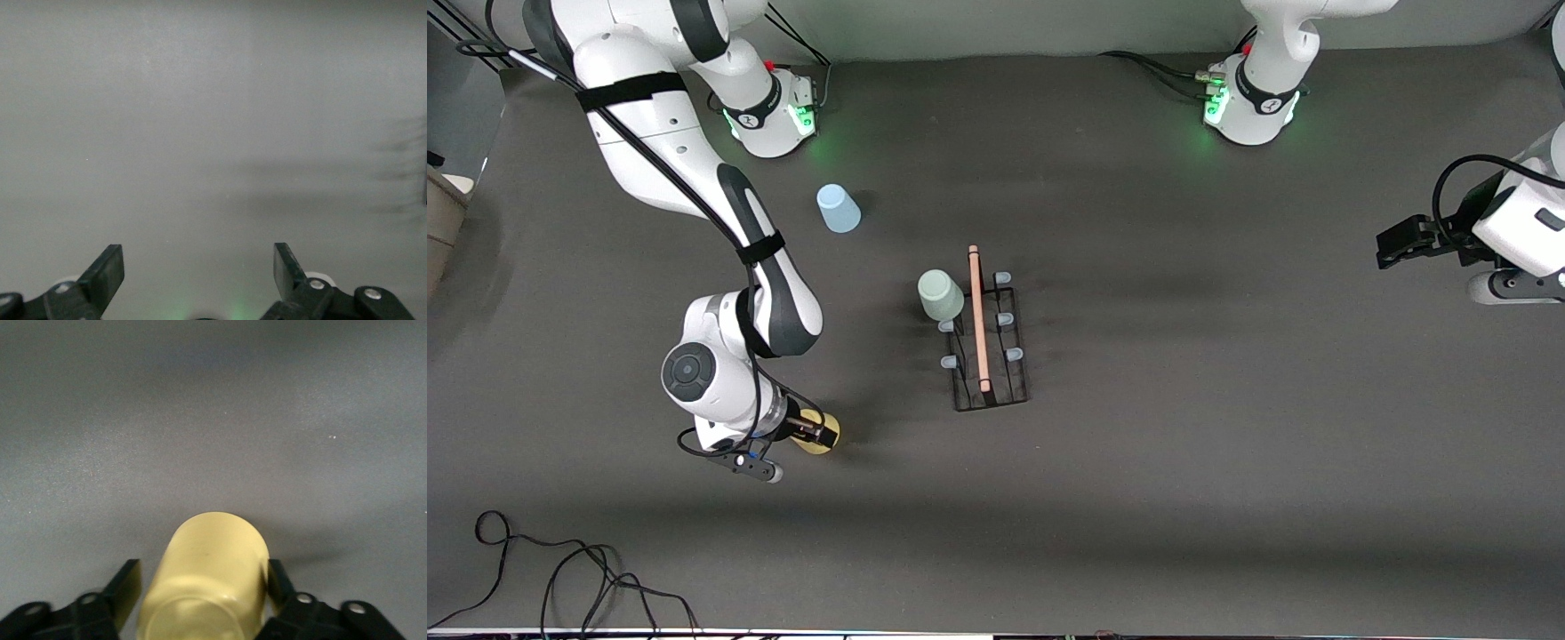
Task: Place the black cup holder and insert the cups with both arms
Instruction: 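Move the right gripper to the yellow cup, then grasp the yellow cup with the right gripper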
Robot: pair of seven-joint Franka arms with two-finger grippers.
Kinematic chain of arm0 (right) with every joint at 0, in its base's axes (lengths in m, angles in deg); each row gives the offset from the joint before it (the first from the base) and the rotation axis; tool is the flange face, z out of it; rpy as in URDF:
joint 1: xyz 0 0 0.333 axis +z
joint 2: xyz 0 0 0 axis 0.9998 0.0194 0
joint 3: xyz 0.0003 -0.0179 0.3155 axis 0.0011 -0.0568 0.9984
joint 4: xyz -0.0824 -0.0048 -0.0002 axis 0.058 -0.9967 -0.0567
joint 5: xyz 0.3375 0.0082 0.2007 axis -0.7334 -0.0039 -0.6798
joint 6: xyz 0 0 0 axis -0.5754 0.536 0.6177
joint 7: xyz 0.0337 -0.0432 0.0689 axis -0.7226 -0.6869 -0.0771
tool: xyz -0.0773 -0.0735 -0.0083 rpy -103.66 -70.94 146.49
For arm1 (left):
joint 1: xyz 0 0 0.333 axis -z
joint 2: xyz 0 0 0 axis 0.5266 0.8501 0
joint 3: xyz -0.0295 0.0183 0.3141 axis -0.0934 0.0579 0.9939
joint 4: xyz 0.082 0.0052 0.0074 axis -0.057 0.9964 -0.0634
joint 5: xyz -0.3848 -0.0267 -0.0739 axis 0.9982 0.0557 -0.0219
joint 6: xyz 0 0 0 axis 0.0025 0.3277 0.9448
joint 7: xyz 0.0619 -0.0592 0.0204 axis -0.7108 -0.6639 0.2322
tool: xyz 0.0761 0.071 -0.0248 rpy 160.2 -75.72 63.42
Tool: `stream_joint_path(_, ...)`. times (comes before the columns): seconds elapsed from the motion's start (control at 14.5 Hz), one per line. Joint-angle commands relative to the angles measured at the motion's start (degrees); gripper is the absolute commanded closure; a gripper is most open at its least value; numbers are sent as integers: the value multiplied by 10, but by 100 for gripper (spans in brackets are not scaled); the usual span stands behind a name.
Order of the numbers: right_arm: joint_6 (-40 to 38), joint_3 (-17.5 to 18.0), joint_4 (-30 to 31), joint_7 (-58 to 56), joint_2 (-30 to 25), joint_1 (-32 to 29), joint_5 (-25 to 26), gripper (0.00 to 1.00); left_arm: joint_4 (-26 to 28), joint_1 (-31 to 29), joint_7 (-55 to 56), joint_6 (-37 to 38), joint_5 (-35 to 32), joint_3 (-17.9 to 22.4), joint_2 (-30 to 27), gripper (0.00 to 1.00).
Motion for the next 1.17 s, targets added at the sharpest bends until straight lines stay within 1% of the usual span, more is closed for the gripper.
stream_joint_path(0.0,-4,4,-14,-18,-7,-4,-6,100,4,5,-7,-3,1,4,-6,0)
stream_joint_path(0.21,-81,4,-27,-14,-61,-3,-7,100,4,5,-7,-2,1,4,-6,0)
stream_joint_path(0.41,-187,3,-64,1,-105,-3,-8,100,4,5,-7,-2,1,4,-5,0)
stream_joint_path(0.55,-227,3,-79,41,-127,-2,-8,100,4,5,-7,-3,1,4,-5,0)
stream_joint_path(0.69,-251,9,-89,95,-136,6,-8,100,4,6,-7,-3,1,4,-5,0)
stream_joint_path(0.76,-254,9,-88,132,-142,24,-8,100,4,6,-6,-3,1,4,-5,0)
stream_joint_path(0.9,-252,9,-92,209,-142,51,-8,100,4,6,-6,-3,1,4,-5,0)
stream_joint_path(1.1,-244,9,-107,293,-134,91,-8,100,4,6,-7,-3,1,4,-5,0)
